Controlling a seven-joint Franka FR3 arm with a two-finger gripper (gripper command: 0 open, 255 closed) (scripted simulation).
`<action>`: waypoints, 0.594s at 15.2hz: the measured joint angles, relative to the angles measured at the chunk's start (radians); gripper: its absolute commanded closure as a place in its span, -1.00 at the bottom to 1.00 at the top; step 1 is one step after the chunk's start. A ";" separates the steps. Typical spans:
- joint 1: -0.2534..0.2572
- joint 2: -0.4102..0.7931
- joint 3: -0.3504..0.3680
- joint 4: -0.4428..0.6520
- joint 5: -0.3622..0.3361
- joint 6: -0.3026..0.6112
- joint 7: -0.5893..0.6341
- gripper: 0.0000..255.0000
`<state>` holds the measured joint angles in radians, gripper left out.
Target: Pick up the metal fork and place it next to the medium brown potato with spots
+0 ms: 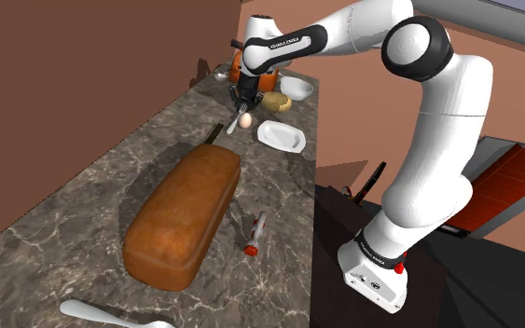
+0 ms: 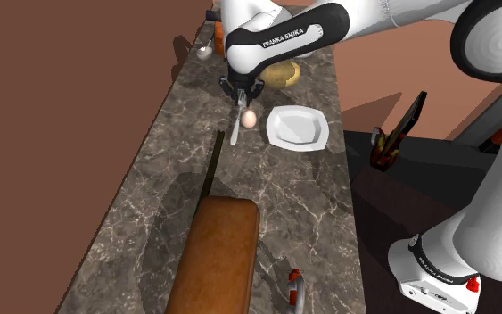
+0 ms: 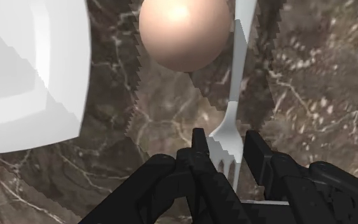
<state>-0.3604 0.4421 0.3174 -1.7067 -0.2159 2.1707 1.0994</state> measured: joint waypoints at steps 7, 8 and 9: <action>0.001 0.009 -0.002 -0.011 -0.005 0.020 0.004 1.00; 0.001 0.009 -0.002 -0.011 -0.005 0.020 0.004 -1.00; 0.001 0.009 -0.002 -0.011 -0.005 0.020 0.004 -1.00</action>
<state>-0.3590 0.4514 0.3151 -1.7175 -0.2209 2.1905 1.1038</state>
